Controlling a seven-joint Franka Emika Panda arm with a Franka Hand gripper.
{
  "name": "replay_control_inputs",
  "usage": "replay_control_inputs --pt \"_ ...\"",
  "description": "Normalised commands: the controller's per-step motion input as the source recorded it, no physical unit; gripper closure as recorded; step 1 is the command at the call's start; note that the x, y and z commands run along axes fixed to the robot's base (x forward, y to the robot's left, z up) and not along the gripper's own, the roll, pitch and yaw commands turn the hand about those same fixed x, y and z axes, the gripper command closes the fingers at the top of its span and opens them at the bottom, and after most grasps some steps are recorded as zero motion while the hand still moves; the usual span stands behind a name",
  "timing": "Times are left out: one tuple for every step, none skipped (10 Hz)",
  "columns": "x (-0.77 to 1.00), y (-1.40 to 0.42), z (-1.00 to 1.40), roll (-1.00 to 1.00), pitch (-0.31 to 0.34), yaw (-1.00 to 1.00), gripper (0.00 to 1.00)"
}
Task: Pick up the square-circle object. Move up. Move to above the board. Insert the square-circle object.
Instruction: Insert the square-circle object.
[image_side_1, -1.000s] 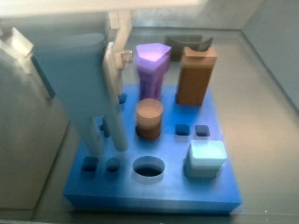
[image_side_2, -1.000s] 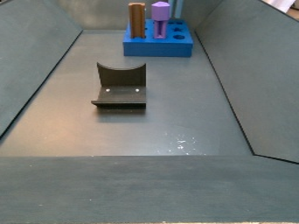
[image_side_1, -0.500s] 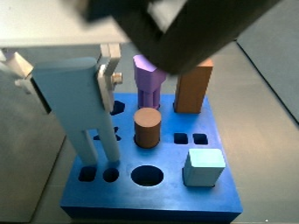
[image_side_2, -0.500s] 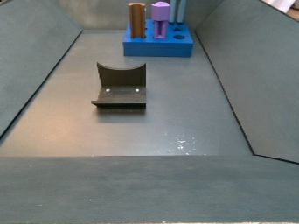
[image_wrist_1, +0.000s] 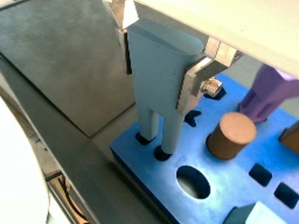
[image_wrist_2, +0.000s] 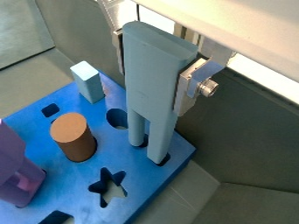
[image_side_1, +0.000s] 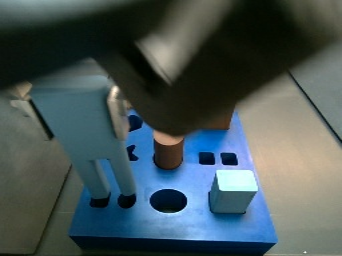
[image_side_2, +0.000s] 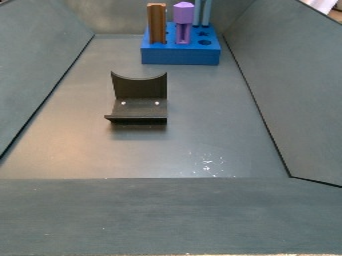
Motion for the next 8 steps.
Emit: replay_control_inputs --pt "0.32 -0.06 -0.35 0.13 0.113 -0.29 1.0" --pt "0.05 -0.12 -0.41 0.14 0.091 -0.1 1.0" --pt "0.0 -0.1 -0.4 0.12 0.099 0.0 1.0" --pt "-0.15 -0.02 -0.3 0.08 0.116 0.0 1.0" --pt "-0.34 0.0 -0.22 0.09 0.109 0.0 1.0" --pt "-0.29 0.0 -0.19 0.04 0.09 0.0 1.0" --pt "-0.34 0.0 -0.15 0.07 0.107 0.0 1.0" --pt "0.0 -0.01 -0.22 0.0 0.013 -0.12 1.0"
